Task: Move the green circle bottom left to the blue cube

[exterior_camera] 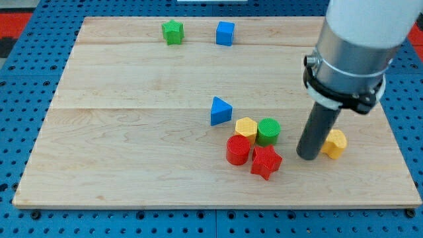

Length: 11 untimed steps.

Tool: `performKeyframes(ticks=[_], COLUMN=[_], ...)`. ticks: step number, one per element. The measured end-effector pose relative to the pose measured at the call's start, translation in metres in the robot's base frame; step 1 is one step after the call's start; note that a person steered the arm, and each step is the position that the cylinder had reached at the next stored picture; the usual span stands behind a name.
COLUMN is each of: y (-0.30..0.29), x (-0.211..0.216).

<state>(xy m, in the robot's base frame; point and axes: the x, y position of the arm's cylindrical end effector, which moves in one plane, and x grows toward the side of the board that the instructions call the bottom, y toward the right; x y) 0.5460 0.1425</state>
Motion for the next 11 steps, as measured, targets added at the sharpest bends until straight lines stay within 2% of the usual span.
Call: performKeyframes(ticks=[1,4,6,7,9,10,11], y=[-0.032,-0.092,-0.093,-0.141,-0.18,-0.286,-0.243], x=[-0.004,-0.088,-0.174,-0.194,-0.206,-0.206,-0.232])
